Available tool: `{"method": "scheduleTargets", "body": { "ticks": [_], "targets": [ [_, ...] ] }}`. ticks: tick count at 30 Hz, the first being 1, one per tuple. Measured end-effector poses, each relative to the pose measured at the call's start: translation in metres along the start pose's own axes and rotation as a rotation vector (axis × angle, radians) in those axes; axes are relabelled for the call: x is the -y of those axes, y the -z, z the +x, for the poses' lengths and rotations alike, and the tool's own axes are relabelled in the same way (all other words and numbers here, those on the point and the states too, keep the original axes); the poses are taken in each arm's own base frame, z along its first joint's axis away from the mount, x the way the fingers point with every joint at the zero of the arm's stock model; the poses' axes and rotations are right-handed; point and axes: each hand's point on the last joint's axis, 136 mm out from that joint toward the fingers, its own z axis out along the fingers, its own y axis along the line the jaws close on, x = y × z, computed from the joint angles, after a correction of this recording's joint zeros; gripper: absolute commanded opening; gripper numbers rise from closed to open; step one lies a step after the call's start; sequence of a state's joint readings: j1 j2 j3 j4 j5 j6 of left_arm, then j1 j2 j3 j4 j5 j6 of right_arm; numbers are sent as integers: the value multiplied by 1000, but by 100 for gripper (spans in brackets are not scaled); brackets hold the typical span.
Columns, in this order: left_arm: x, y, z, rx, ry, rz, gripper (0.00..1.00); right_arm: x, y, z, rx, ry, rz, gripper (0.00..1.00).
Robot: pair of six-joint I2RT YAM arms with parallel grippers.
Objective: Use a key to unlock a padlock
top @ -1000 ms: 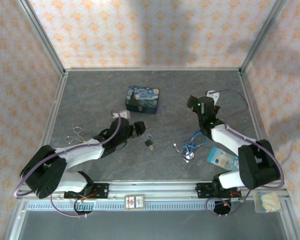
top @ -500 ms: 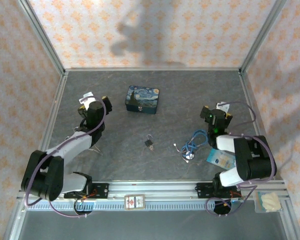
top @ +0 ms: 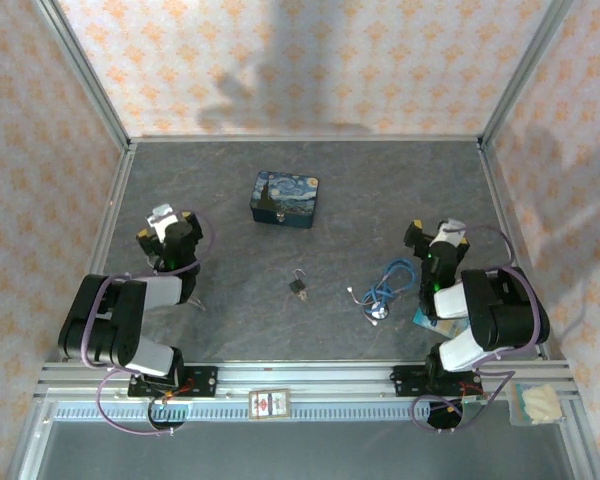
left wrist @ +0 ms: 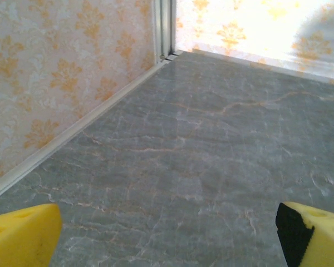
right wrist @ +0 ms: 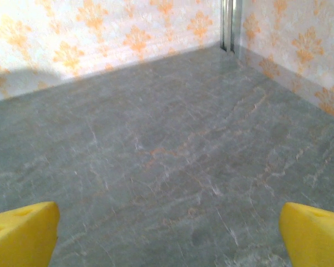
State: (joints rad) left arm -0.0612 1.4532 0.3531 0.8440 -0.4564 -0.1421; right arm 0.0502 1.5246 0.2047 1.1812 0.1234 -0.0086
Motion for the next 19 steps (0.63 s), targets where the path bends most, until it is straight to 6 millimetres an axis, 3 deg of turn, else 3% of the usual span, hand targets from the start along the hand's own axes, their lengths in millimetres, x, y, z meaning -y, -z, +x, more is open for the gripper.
{"method": "scheduleTargets", "body": {
  "ticks": [7, 13, 19],
  "targets": [
    [-3, 15, 22, 55, 17, 148, 99, -2, 0, -9, 35, -12, -8, 100],
    [7, 18, 1, 133, 44, 203, 99, -2, 0, -10, 38, -13, -9, 100],
    [10, 19, -3, 149, 52, 221, 99, -2, 0, -10, 38, -13, -9, 100]
  ]
}}
